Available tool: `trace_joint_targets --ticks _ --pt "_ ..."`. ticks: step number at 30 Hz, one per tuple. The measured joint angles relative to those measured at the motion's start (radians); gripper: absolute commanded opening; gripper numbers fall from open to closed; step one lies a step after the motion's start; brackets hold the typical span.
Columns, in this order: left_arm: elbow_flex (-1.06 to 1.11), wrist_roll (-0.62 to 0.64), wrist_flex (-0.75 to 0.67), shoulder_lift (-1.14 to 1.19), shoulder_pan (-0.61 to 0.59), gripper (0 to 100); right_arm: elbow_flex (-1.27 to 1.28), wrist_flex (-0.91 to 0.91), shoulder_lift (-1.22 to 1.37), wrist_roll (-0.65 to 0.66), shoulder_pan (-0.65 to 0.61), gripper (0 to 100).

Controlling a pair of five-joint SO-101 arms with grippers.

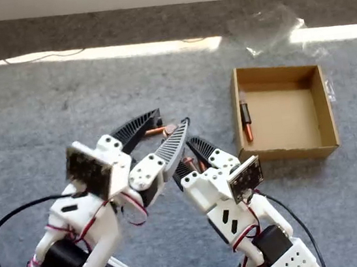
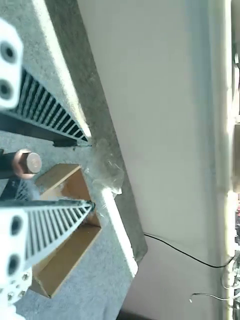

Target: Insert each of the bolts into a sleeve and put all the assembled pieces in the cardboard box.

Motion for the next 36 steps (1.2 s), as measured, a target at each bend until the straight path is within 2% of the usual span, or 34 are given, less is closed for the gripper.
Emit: trace_joint_targets --ticks 7,11,18,26,33,36 --pt "0.014 0.000 0.000 -0.135 0.000 17 0.000 0.000 0.000 0.000 0.000 0.5" --pt "0.023 0.000 0.000 -0.137 -0.002 17 0.000 0.000 0.000 0.000 0.000 0.5" --pt "0.023 0.000 0.000 -0.138 -0.081 17 0.000 0.000 0.000 0.000 0.000 0.5" --pt "0.023 0.000 0.000 -0.138 -0.084 17 0.000 0.000 0.000 0.000 0.000 0.5" --pt "0.023 0.000 0.000 -0.138 -0.086 0 0.000 0.000 0.000 0.000 0.021 0.5" --pt "0.023 0.000 0.000 -0.138 -0.132 2 0.000 0.000 0.000 0.000 0.025 0.5"
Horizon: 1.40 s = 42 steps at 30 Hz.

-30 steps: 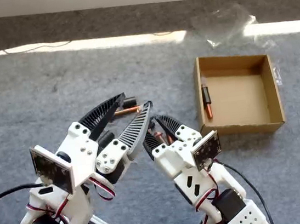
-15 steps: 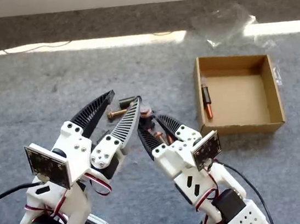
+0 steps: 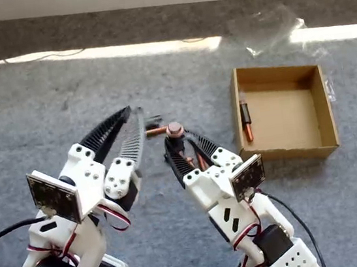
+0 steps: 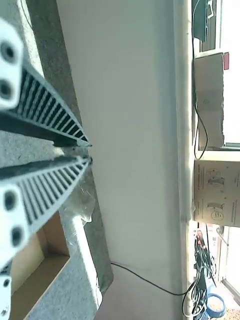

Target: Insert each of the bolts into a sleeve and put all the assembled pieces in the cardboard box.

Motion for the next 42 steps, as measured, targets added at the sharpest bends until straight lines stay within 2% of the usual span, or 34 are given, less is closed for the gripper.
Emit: trace_joint_targets --ticks 6,11,16,24,29,37,42 --pt "0.000 0.000 0.000 0.000 -0.137 0 0.000 0.000 0.000 0.000 -0.002 0.5" --pt "0.000 0.000 0.006 0.000 -0.155 0 0.000 0.000 0.000 0.000 -0.002 0.5" --pt "0.000 0.000 0.081 0.000 -0.169 0 0.000 0.000 0.000 0.000 -0.002 0.5" --pt "0.023 0.002 0.203 0.000 -0.321 0 0.000 0.000 0.000 0.000 -0.002 0.5" --pt "0.132 0.000 0.218 0.002 -0.338 0 0.000 0.068 0.000 0.000 -0.002 0.5" --pt "0.269 0.000 0.219 -0.008 -0.342 0 0.000 0.075 0.000 0.000 0.002 0.5" --pt "0.338 0.000 0.219 -0.003 -0.362 0 0.000 0.075 0.000 0.000 0.115 0.5"
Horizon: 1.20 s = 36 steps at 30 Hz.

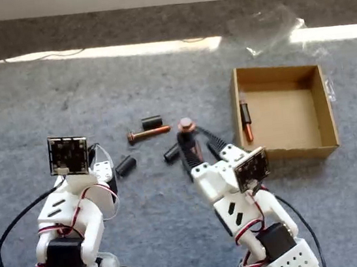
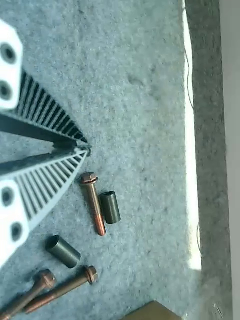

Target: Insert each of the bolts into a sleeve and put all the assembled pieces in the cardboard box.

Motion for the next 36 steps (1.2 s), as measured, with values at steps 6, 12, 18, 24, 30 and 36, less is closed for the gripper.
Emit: trace_joint_targets --ticks 6,12,18,24,30,36 --pt "0.044 0.003 0.000 0.008 -0.078 0 0.000 0.006 0.000 0.000 0.112 0.5" --pt "0.061 0.000 0.000 0.006 -0.080 0 -0.021 0.178 0.000 0.000 0.164 0.5" --pt "0.127 0.000 0.000 0.008 -0.080 0 -0.164 0.310 0.000 0.000 0.242 0.5" --pt "0.140 0.000 0.000 0.008 -0.080 0 -0.348 0.390 0.086 0.000 0.319 0.4" --pt "0.140 0.000 0.000 0.008 -0.089 0 -0.585 0.410 0.402 0.000 0.407 0.4" --pt "0.140 0.000 0.000 0.008 -0.089 0 -0.770 0.410 0.772 0.000 0.511 0.5"
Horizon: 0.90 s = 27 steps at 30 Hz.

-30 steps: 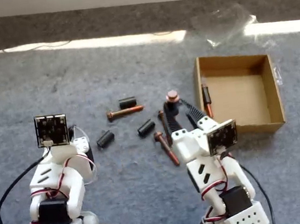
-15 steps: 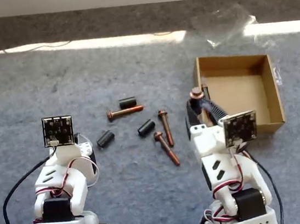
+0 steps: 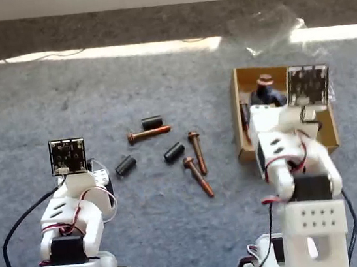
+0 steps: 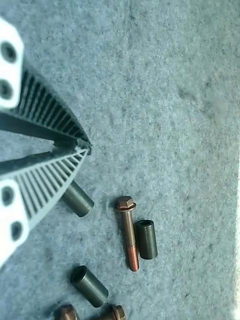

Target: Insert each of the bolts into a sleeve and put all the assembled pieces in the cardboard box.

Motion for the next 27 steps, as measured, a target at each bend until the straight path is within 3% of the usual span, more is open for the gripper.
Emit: trace_joint_targets --ticks 7,21,27 --pt "0.000 0.000 0.000 0.000 0.000 0 -0.206 0.000 0.391 0.000 0.092 0.5" --pt "0.023 0.000 0.000 0.000 0.000 0 -0.522 -0.002 1.099 0.000 0.092 0.5" --pt "0.023 0.000 0.000 0.000 0.000 0 -0.594 -0.002 1.250 0.000 0.097 0.5"
